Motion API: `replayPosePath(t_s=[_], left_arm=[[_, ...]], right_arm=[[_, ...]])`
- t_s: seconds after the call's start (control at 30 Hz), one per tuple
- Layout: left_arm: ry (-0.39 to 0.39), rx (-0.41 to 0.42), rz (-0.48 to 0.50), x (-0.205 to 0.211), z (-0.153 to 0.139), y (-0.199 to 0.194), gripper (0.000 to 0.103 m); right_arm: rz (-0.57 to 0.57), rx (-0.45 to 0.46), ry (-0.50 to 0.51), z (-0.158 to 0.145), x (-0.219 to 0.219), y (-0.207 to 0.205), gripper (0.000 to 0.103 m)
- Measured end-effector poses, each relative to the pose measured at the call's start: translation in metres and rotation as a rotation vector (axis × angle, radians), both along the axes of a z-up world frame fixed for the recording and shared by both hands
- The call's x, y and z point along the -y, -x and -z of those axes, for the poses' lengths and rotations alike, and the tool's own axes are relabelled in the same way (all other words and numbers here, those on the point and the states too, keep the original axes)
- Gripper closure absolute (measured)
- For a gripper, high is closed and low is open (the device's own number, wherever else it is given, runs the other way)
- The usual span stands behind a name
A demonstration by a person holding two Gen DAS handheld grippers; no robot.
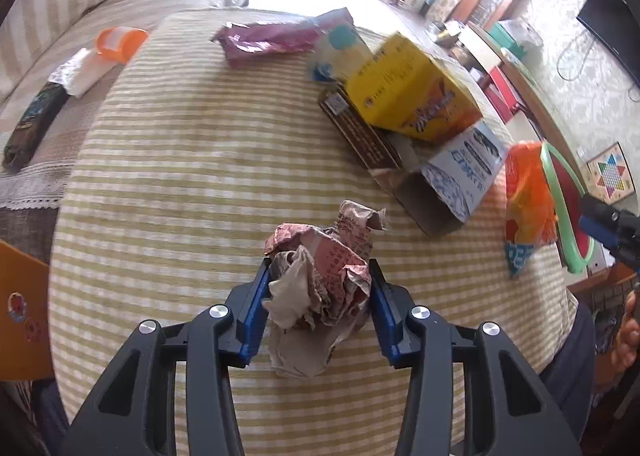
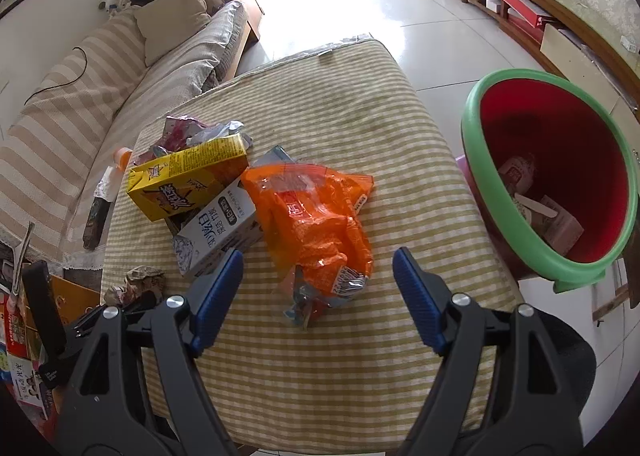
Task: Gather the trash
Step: 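Grasp crumpled brown paper with the left tool while the right grasps the orange snack bag, then lift and carry the paper and orange bag over the red bin with both tools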
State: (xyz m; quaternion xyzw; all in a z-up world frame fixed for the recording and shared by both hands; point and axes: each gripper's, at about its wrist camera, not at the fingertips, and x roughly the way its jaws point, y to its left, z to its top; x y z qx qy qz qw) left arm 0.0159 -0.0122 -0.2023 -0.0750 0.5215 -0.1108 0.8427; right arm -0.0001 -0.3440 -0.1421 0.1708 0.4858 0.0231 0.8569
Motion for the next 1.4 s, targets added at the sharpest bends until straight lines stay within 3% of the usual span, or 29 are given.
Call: replayPosePath(t_s=[0.47, 0.6, 0.63, 0.77, 0.97, 1.1, 1.4], left_arm=[[0.039, 0.066, -0.004, -0.004, -0.034, 0.01, 0.059], [0.039, 0.067, -0.002, -0.001, -0.036, 0.007, 0.059], [0.038, 0.068, -0.004, -0.001, -0.036, 0.007, 0.059], [0.034, 0.092, -0.003, 0.002, -0.042, 0.007, 0.059], [0.026, 0.117, -0.002, 0.007, -0.054, 0.004, 0.059], [-0.021, 0.184, 0.014, 0.017, -0.074, 0.004, 0.059], [-0.016, 0.309, 0.022, 0.036, -0.126, -0.005, 0.059]], right_arm=[[-0.028, -0.092, -0.048, 0.043, -0.006, -0.04, 0.024], [-0.02, -0.079, -0.078, 0.045, -0.003, -0.039, 0.033], [-0.022, -0.072, -0.082, 0.044, -0.003, -0.038, 0.039], [-0.023, -0.046, -0.097, 0.037, -0.002, -0.033, 0.045], [-0.009, 0.005, -0.125, 0.018, 0.002, -0.019, 0.045], [0.006, 0.075, -0.131, -0.009, 0.004, -0.009, 0.045], [-0.011, 0.245, -0.079, -0.074, 0.0, 0.005, 0.044]])
